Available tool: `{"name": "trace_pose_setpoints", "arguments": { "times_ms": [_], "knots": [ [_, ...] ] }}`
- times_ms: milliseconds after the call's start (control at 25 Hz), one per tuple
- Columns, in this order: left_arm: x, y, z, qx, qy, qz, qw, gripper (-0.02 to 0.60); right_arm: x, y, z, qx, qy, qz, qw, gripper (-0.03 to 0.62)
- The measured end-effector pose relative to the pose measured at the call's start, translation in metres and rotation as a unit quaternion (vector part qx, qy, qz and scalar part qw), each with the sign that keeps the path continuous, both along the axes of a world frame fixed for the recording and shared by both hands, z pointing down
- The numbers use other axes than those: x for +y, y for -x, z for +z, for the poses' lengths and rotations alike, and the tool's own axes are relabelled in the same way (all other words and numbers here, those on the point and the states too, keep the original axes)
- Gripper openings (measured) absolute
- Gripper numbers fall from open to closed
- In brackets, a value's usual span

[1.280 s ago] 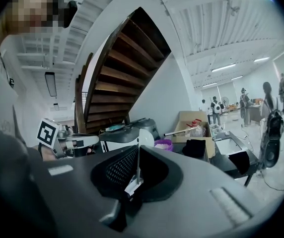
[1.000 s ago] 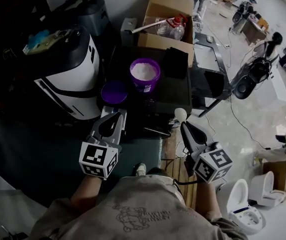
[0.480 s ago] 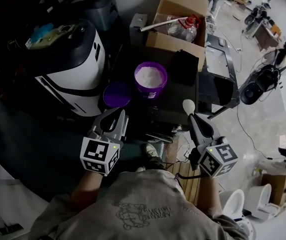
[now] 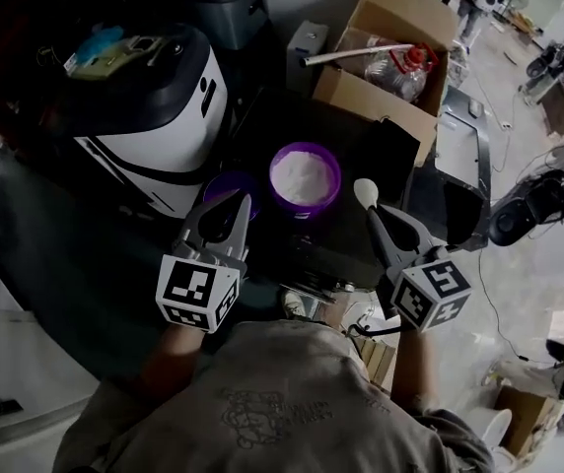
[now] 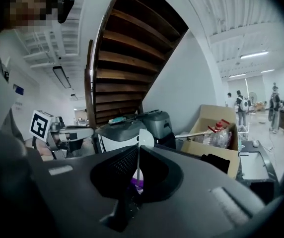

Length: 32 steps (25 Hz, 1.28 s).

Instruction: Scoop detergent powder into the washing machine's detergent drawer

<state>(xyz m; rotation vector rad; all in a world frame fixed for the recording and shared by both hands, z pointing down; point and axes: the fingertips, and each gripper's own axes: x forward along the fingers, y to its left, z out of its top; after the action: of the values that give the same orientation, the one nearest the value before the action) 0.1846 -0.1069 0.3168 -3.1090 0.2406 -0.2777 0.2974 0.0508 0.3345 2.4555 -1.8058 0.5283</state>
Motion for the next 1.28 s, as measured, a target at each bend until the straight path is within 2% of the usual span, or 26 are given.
{"name": "trace_pose_setpoints", "arguments": {
  "times_ms": [160,320,680,1040,1280],
  "knots": [
    [-0.018,-0.011,0.005,-0.011,0.000,-0.040,0.9991,0.000,-0.033,-0.022,0.000,0.037,0.030,-0.061,0.997,0.035],
    [-0.036,-0.017,0.011,-0.019,-0.002,-0.079,0.9967,0.000,-0.065,-0.038,0.013,0.049,0.063,-0.117,0.990,0.035],
    [-0.056,-0.023,0.037,-0.053,-0.004,-0.144,0.9882,0.000,-0.107,-0.057,0.057,0.056,0.128,-0.195,0.971,0.035],
    [-0.061,-0.010,0.049,-0.076,0.004,-0.171,0.9823,0.000,-0.134,-0.052,0.088,0.076,0.195,-0.247,0.946,0.035],
    [-0.072,-0.005,0.053,-0.080,0.010,-0.172,0.9818,0.000,-0.144,-0.047,0.116,0.075,0.252,-0.263,0.928,0.035]
  ]
}}
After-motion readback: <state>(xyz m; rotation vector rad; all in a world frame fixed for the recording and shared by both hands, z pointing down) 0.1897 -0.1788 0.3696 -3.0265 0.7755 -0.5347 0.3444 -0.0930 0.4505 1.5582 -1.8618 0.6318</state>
